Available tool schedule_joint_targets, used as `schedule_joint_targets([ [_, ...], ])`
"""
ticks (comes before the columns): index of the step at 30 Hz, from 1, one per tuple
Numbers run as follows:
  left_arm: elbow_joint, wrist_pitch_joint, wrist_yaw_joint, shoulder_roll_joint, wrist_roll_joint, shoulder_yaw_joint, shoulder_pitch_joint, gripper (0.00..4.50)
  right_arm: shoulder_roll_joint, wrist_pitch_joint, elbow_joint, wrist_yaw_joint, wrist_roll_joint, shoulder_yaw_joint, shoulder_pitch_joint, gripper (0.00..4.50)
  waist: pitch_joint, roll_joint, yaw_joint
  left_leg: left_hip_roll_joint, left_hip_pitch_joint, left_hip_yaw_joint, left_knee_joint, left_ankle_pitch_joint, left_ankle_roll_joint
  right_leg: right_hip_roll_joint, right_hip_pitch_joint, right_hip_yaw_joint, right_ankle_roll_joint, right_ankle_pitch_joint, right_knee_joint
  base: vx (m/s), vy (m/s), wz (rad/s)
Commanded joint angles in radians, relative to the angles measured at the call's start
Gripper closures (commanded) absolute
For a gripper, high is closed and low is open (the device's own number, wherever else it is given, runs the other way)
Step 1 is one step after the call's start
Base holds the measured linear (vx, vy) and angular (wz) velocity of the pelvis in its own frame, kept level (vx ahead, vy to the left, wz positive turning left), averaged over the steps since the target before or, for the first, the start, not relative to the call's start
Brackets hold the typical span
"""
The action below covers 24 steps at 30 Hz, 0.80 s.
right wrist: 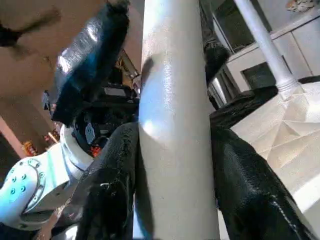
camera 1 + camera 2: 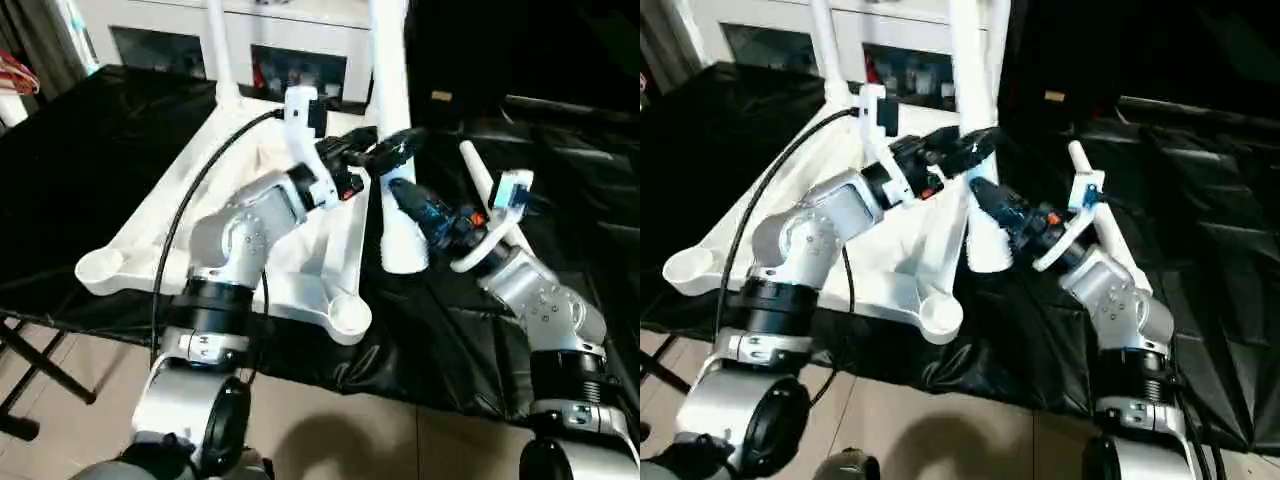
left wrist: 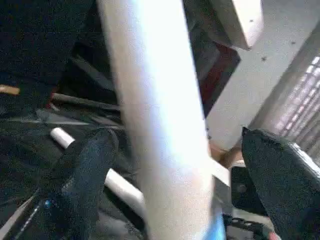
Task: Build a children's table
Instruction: Pick table leg
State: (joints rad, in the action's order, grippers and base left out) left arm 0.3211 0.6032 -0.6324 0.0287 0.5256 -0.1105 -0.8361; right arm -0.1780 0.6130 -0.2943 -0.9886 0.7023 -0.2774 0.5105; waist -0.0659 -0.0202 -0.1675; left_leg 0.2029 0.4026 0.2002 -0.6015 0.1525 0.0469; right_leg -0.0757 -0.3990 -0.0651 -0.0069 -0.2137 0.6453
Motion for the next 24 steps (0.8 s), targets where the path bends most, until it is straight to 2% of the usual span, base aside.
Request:
schedule_joint_targets([
  [1, -0.027, 0.022, -0.004, 0.003, 0.019, 0.008, -0.004, 0.17, -0.009, 0.011, 0.039, 0.000, 0.015, 0.011, -0.004, 2.66, 0.082, -0.003, 0.001, 0.034, -0.029, -0.023, 0.063, 0.146, -0.012, -0.076, 0.051, 0.043, -0.214, -0.049, -0.081, 0.000, 0.000, 0.00],
  [4, -0.025, 0.016, 0.022, 0.000, -0.002, 0.014, -0.005, 0.34, -0.011, -0.005, 0.041, 0.012, -0.001, 0.023, -0.004, 2.66, 0.080, -0.003, 0.002, 0.033, -0.029, -0.023, 0.064, 0.157, -0.008, -0.077, 0.051, 0.043, -0.203, -0.074, -0.085, 0.000, 0.000, 0.00],
  [7, 0.027, -0.011, 0.180, 0.015, -0.061, -0.015, -0.038, 0.70, -0.002, -0.046, 0.089, 0.065, -0.081, 0.089, -0.003, 2.66, 0.082, -0.002, 0.004, 0.034, -0.029, -0.026, 0.065, 0.156, 0.008, -0.074, 0.051, 0.044, -0.170, -0.069, -0.084, 0.000, 0.000, 0.00],
  [9, 0.030, -0.014, 0.218, 0.023, -0.064, -0.028, -0.045, 0.79, 0.009, -0.053, 0.099, 0.089, -0.094, 0.098, 0.002, 2.66, 0.081, -0.001, 0.005, 0.034, -0.030, -0.026, 0.066, 0.159, 0.012, -0.075, 0.050, 0.044, -0.167, -0.074, -0.086, 0.000, 0.000, 0.00],
  [12, 0.022, -0.014, 0.242, 0.030, -0.055, -0.040, -0.049, 1.22, 0.021, -0.051, 0.114, 0.108, -0.087, 0.101, 0.008, 2.66, 0.082, -0.001, 0.004, 0.033, -0.030, -0.025, 0.065, 0.155, 0.009, -0.075, 0.049, 0.044, -0.181, -0.058, -0.084, 0.000, 0.000, 0.00],
  [14, 0.021, -0.014, 0.240, 0.030, -0.053, -0.040, -0.049, 1.27, 0.025, -0.050, 0.113, 0.113, -0.082, 0.098, 0.011, 2.66, 0.082, -0.001, 0.004, 0.032, -0.029, -0.025, 0.065, 0.153, 0.005, -0.074, 0.051, 0.044, -0.181, -0.051, -0.084, 0.000, 0.000, 0.00],
  [16, 0.020, -0.015, 0.240, 0.027, -0.052, -0.040, -0.049, 1.59, 0.023, -0.050, 0.108, 0.118, -0.076, 0.094, 0.014, 2.66, 0.082, 0.000, 0.003, 0.032, -0.029, -0.025, 0.065, 0.152, 0.004, -0.074, 0.050, 0.044, -0.182, -0.047, -0.084, 0.000, 0.000, 0.00],
  [20, 0.020, -0.016, 0.242, 0.023, -0.051, -0.042, -0.049, 1.81, 0.017, -0.050, 0.109, 0.120, -0.073, 0.092, 0.013, 2.66, 0.081, 0.000, 0.004, 0.032, -0.029, -0.025, 0.066, 0.156, 0.005, -0.074, 0.050, 0.044, -0.183, -0.048, -0.084, 0.000, 0.000, 0.00],
  [21, 0.018, -0.016, 0.247, 0.024, -0.044, -0.047, -0.050, 2.04, 0.012, -0.046, 0.114, 0.119, -0.072, 0.092, 0.008, 2.66, 0.082, 0.003, 0.004, 0.032, -0.029, -0.025, 0.066, 0.156, 0.006, -0.074, 0.051, 0.044, -0.184, -0.048, -0.084, 0.000, 0.000, 0.00],
  [24, 0.016, -0.017, 0.248, 0.026, -0.038, -0.050, -0.051, 2.24, 0.006, -0.042, 0.123, 0.123, -0.068, 0.091, 0.002, 2.66, 0.082, 0.000, 0.003, 0.032, -0.029, -0.025, 0.065, 0.157, 0.008, -0.075, 0.052, 0.044, -0.186, -0.044, -0.084, 0.000, 0.000, 0.00],
])
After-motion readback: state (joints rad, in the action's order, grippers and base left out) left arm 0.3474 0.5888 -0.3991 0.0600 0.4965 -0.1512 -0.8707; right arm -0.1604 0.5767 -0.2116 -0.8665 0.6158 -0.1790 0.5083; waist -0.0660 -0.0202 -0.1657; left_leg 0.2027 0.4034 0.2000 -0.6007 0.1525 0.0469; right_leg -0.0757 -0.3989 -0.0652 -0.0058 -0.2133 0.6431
